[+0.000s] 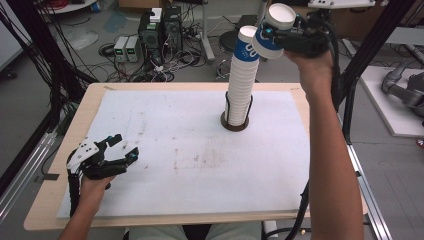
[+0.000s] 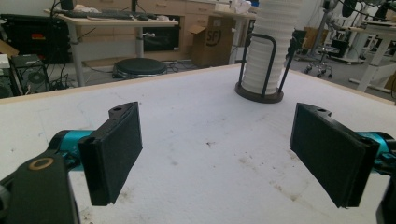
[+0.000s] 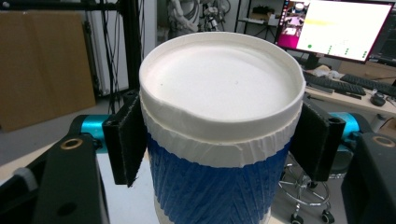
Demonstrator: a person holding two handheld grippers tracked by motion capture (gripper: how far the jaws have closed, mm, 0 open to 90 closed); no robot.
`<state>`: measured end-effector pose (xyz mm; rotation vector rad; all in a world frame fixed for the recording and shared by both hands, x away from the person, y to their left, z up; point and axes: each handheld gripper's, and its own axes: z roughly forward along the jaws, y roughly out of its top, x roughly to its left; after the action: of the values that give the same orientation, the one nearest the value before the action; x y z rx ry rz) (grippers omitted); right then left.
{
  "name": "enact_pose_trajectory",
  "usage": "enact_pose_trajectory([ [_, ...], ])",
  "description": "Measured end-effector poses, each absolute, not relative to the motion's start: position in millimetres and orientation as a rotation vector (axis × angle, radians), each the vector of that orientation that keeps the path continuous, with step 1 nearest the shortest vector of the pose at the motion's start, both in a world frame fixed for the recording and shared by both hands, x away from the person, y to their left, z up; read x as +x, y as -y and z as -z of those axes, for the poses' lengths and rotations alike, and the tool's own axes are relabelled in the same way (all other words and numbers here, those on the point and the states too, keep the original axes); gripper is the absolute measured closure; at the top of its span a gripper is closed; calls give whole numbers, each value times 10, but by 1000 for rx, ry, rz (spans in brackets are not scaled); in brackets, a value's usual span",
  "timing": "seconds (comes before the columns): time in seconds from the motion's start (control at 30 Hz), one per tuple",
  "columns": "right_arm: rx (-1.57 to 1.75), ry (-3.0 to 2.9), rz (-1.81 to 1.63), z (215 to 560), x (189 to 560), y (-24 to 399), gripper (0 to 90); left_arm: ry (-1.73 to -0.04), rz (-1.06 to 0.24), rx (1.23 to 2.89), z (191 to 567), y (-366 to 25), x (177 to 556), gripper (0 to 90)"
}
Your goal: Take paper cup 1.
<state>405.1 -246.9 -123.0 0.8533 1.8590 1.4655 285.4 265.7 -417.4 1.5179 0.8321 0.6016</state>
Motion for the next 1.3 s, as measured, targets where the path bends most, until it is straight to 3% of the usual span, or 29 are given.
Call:
enact_pose_trajectory([
  [0.3, 824, -1922, -1455, 1433, 3746, 2612, 293, -814, -586, 1539, 4179, -2599, 2863, 167],
  [0.53, 824, -1988, -1466, 1781, 3598, 2643, 293, -795, -568, 1553, 4182, -2565, 2865, 167],
  [1.07, 810, -2105, -1489, 2953, 3326, 2487, 292, -740, -526, 1577, 4178, -2513, 2829, 160],
  [1.3, 815, -2139, -1512, 3233, 3249, 2421, 293, -733, -517, 1565, 4182, -2504, 2813, 162],
])
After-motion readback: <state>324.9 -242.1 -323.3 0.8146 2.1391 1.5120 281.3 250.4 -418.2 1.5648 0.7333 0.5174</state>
